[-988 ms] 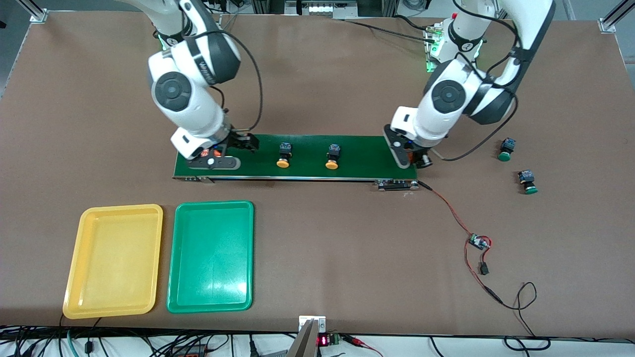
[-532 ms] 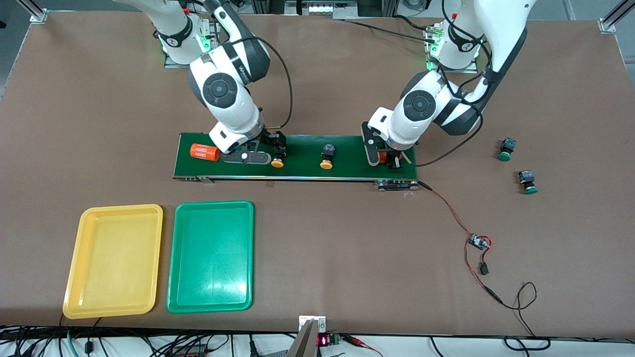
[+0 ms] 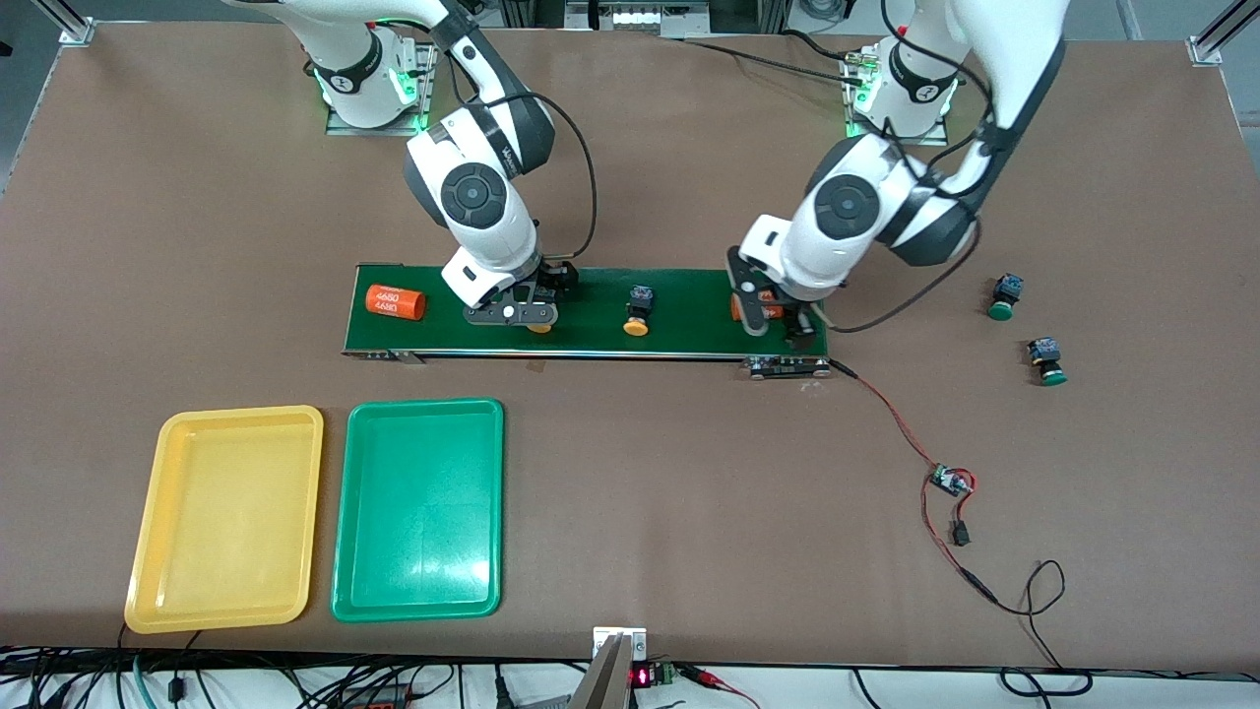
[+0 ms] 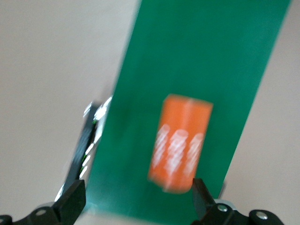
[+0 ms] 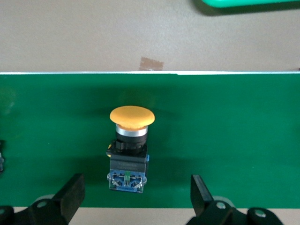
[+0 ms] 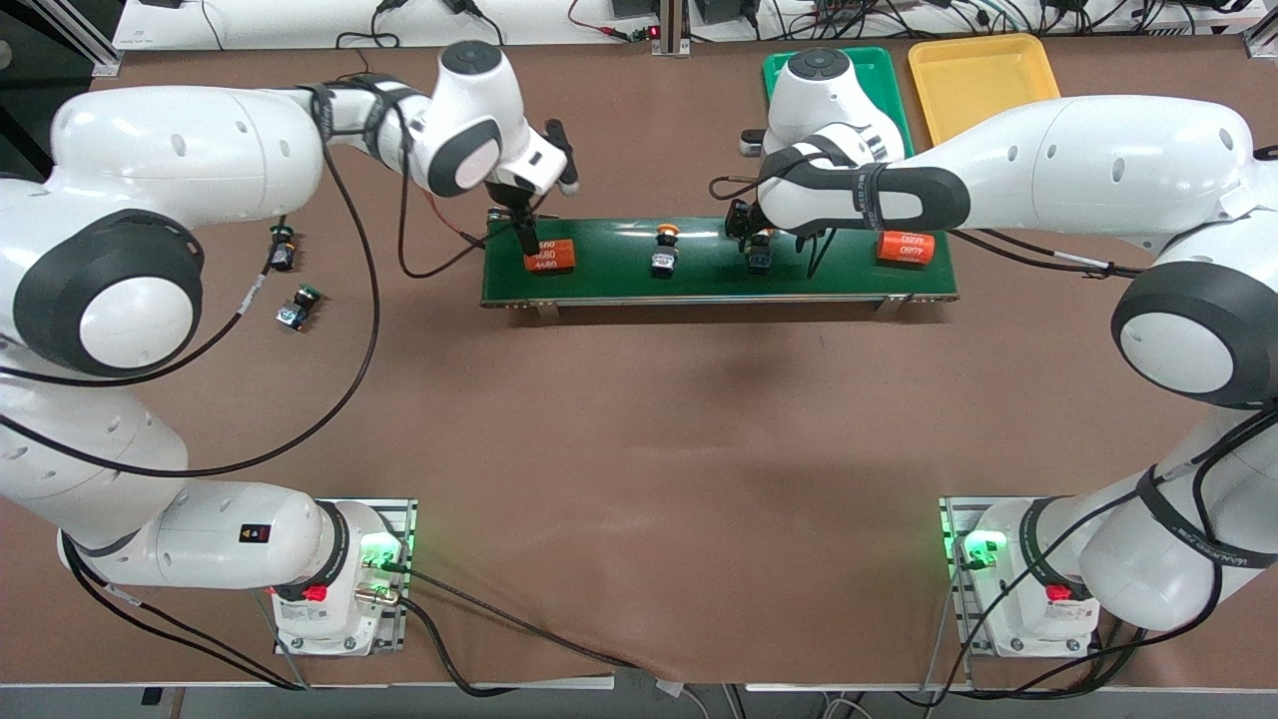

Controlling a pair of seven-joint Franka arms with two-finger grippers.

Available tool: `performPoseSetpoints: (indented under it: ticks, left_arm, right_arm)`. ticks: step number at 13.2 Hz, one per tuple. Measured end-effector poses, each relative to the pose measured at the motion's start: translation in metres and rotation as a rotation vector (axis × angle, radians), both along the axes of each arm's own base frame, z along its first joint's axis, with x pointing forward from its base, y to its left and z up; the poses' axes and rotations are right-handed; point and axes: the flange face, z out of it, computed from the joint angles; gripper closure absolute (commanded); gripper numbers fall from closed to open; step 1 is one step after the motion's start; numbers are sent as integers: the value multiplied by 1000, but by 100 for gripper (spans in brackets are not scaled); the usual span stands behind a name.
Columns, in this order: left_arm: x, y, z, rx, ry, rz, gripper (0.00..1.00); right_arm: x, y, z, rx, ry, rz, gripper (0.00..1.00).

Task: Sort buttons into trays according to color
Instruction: 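Place the cylinder on the belt while the right gripper grasps a yellow button, then carry the yellow button to the yellow tray while the left gripper grasps a green button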

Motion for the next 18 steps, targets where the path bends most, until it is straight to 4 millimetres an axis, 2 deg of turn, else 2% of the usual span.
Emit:
performPoseSetpoints:
  ticks: [3, 6, 7, 8, 9, 10, 13, 15, 17, 18]
  left_arm:
    - [17, 66, 26, 70, 34, 254, 0]
    - [21, 125, 30, 163, 96, 532, 0]
    - [23, 144, 28, 183, 108, 611, 0]
    - [25, 166, 25, 199, 117, 678, 0]
    - [26, 191, 21, 212, 127, 734, 0]
    - [25, 216, 15, 225, 141, 782, 0]
    - [8, 282, -13, 270, 210, 896, 0]
    - [-8, 319, -40, 312, 267, 949, 0]
    - [-18, 339, -59, 376, 267, 930, 0]
    - [-20, 347, -63, 406, 243, 902, 0]
  right_arm:
    - [-4, -4, -13, -17, 21, -1, 0]
    - [-4, -7, -23, -27, 34, -4, 0]
    - [-4, -9, -26, -32, 38, -8, 3]
    - [-3, -13, -29, -37, 42, -12, 16]
    - [-2, -16, -32, -41, 45, -17, 31]
    - [1, -19, -34, -45, 45, -25, 54]
    - [8, -29, -34, -49, 40, -43, 70]
    - [10, -31, -33, -47, 35, -48, 74]
    - [21, -39, -27, -42, 12, -69, 74]
    - [35, -48, -19, -37, -14, -93, 74]
